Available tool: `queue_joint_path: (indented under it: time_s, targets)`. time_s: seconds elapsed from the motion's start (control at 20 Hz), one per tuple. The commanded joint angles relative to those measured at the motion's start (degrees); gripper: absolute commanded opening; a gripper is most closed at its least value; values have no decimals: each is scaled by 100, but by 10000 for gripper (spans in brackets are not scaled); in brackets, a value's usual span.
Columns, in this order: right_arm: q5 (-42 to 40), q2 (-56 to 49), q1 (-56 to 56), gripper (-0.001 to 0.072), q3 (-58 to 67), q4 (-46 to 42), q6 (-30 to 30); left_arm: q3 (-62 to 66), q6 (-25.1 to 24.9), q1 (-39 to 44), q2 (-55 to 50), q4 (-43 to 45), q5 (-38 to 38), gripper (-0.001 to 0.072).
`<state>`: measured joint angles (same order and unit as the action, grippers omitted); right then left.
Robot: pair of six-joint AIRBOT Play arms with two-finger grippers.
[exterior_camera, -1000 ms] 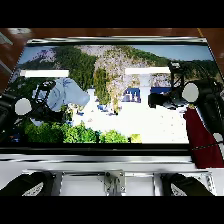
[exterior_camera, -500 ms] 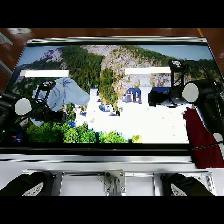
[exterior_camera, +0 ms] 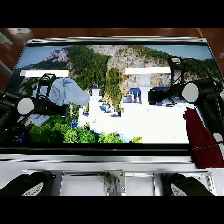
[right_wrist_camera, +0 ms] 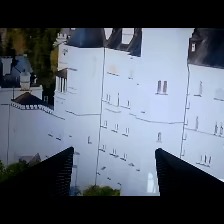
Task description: Fold the shirts.
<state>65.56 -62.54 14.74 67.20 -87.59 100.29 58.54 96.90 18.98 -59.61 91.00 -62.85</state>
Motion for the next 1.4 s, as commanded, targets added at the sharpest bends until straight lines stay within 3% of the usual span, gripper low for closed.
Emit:
queue_joint_path:
  time_s: [0.0,0.1,0.2,0.5,0.6,0.75,1.0,1.05,1.1,1.15,1.35]
  targets:
    - [216,-2,7,635,4,-2,-98,-2,153,9,-160,-197,905,698]
    - [216,-2,7,635,4,0,-94,0,-120,-20,-262,-7,1215,698]
    - [219,-2,7,635,4,7,-94,96,424,-249,-503,660,1502,697]
    - [227,-2,7,635,4,74,133,1709,459,-1915,-2444,645,960,705]
    - [243,-2,9,635,4,79,173,2260,540,-2243,-3185,487,452,705]
    - [321,-2,7,635,4,72,214,2787,404,-2396,-3993,319,-17,706]
    - [479,-2,7,634,4,140,234,2929,597,-2371,-4511,570,142,697]
    - [520,-2,7,635,4,140,234,2940,629,-2374,-4564,603,118,491]
    - [540,-2,7,634,4,138,232,2940,627,-2371,-4564,557,81,114]
    - [533,-2,7,634,4,136,232,2949,621,-2358,-4533,402,81,34]
    - [256,-2,7,634,4,-76,229,3106,59,-2050,-4022,-302,94,33]
